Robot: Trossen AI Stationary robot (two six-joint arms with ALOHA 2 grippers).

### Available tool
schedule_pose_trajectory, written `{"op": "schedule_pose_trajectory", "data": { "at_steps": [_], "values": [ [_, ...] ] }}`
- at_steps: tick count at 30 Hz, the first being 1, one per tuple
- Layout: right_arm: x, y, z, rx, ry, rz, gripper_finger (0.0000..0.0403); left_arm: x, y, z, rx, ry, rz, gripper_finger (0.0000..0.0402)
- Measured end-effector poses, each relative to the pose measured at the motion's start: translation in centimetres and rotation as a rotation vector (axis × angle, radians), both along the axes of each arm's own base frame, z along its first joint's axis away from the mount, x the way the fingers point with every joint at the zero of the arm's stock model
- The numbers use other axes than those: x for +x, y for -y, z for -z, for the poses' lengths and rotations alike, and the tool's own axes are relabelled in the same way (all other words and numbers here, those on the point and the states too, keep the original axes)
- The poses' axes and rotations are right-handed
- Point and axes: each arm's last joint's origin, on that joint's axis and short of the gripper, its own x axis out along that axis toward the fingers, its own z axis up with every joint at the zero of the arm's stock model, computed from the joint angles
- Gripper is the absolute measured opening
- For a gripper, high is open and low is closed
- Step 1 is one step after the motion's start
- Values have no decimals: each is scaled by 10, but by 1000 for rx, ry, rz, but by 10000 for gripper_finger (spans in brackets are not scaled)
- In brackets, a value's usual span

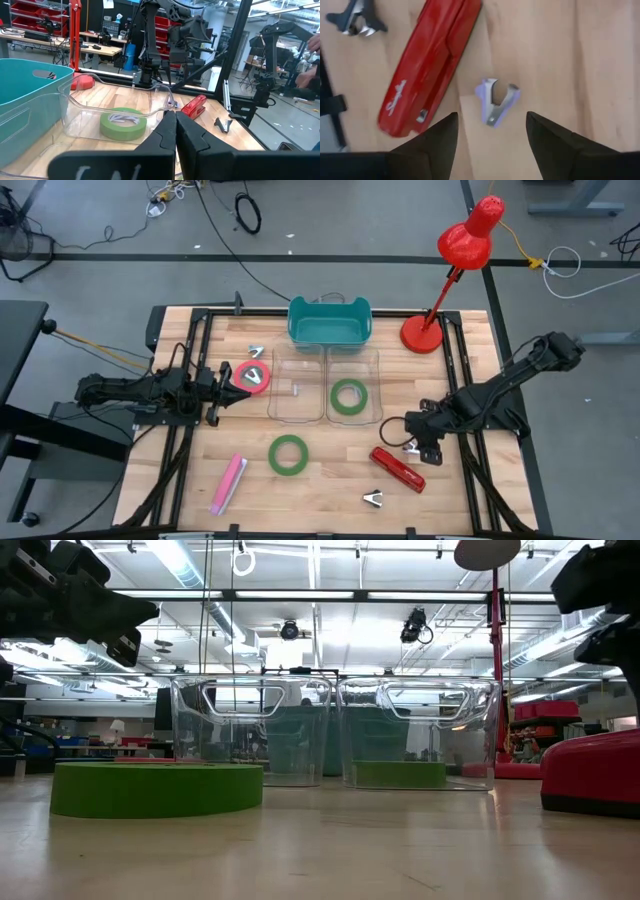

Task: Pick and place Stapler, Stapler remover, tape
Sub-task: Put the violet staple remover into the left transparent bin

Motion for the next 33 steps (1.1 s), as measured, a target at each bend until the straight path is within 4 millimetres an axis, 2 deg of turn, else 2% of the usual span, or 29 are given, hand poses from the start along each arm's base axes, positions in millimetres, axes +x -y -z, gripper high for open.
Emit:
{"op": "schedule_pose_trajectory", "data": {
  "at_steps": [17,21,25,33],
  "values": [
    [-12,0,41,-16,-5,62,233,0,0,0,0,0,0,3],
    [-13,2,49,-10,9,150,233,0,0,0,0,0,0,3],
    [-15,4,53,-40,14,216,233,0,0,0,0,0,0,3],
    [-14,6,53,-83,46,231,222,0,0,0,0,0,0,3]
  ]
}}
